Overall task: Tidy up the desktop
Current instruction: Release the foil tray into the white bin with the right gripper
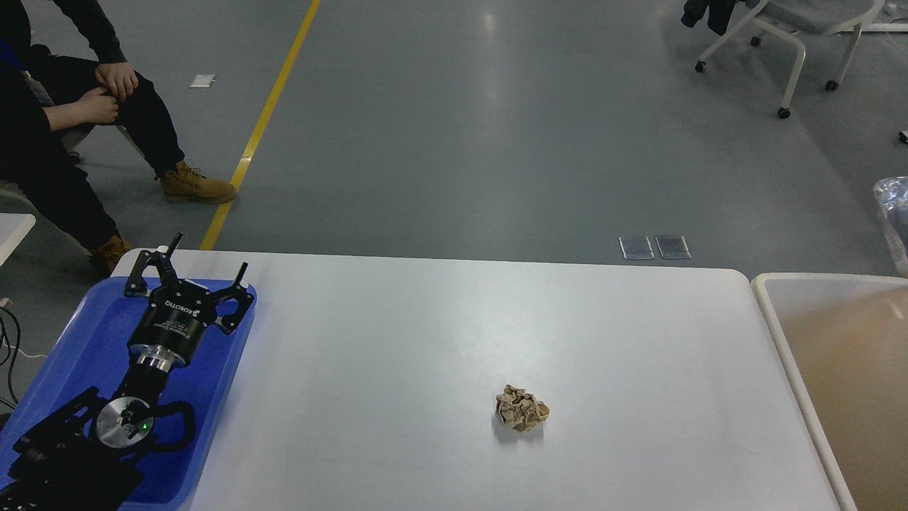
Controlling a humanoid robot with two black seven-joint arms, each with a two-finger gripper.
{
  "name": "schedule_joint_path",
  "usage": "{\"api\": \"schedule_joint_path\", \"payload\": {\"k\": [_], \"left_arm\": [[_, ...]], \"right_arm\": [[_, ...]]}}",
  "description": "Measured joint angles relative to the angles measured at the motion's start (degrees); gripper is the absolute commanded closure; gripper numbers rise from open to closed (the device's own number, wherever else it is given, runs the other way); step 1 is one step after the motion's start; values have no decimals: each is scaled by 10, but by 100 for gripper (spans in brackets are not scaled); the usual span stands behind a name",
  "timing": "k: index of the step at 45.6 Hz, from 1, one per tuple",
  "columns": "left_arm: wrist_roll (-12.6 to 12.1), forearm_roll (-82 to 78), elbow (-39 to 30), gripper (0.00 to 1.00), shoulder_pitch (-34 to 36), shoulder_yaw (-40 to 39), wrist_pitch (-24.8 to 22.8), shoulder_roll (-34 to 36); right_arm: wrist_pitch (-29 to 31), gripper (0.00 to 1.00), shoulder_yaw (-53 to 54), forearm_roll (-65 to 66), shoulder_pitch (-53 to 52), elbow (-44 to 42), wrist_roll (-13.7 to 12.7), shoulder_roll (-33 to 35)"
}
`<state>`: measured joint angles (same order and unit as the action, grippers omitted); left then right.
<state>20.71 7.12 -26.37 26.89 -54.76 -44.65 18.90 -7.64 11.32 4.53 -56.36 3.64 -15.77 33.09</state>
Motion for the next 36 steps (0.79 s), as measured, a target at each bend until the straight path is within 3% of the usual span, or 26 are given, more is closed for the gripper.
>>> {"api": "schedule_joint_path", "payload": {"k": [13,28,30,34,36], "left_arm": [[0,0,0,1,0,0,0,0],[0,0,0,1,0,0,0,0],[0,0,0,1,0,0,0,0],[0,0,0,1,0,0,0,0],[0,0,0,1,0,0,1,0]], "right_arm": [[-5,100,158,-6,80,-14,-23,-28],[-9,99,234,-8,141,-18,-25,-45],[-9,72,238,-8,145,-19,-25,-46],[-9,0,245,-8,153,-19,-25,-47],[-9,0,247,-8,155,-19,-25,-48]]}}
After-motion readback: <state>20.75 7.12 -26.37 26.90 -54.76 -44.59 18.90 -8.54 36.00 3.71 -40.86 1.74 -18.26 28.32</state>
